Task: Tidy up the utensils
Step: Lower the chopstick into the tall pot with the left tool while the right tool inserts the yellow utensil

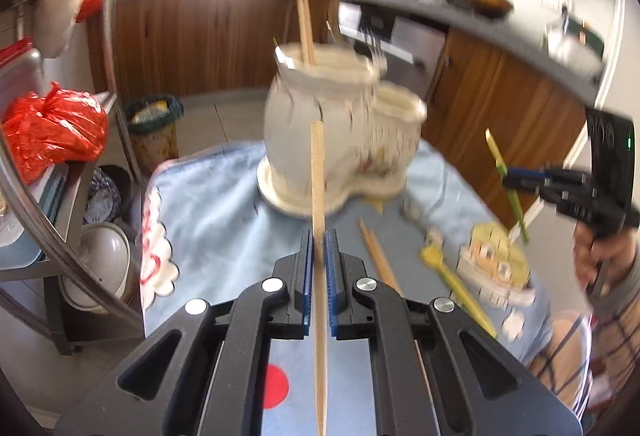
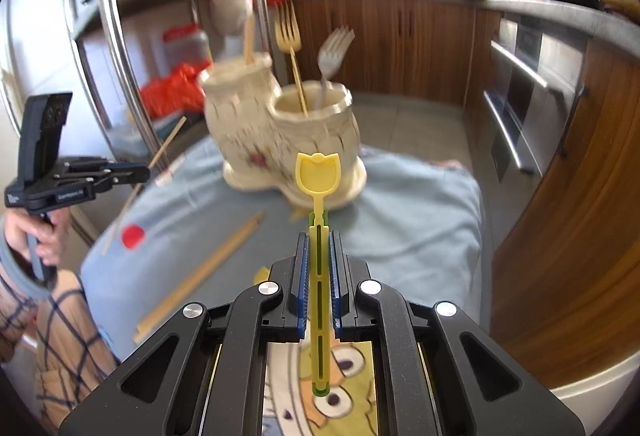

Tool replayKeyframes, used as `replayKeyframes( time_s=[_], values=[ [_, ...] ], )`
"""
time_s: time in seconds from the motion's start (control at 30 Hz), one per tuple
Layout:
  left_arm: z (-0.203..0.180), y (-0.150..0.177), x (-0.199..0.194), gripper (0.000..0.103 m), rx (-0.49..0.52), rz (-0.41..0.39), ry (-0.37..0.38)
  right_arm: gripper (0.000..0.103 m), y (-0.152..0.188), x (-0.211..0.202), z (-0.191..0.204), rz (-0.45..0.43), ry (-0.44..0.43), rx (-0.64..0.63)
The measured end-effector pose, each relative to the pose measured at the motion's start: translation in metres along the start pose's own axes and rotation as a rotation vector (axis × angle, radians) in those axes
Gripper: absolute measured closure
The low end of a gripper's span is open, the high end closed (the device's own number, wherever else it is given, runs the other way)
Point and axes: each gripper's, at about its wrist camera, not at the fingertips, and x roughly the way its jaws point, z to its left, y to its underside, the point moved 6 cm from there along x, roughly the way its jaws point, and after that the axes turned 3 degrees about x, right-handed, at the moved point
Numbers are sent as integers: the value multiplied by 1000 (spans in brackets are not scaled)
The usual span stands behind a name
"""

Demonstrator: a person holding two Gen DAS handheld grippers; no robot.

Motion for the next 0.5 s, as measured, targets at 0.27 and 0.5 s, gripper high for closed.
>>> replayKeyframes(
  time_s=[0.27,0.5],
  values=[
    [-13,-27,-18,97,9,-181,-1,93,-22,-8,12,-128,-64,59],
    [-13,-58,-26,97,6,-339,-4,93,-45,7,10,-199,-101,101]
  ],
)
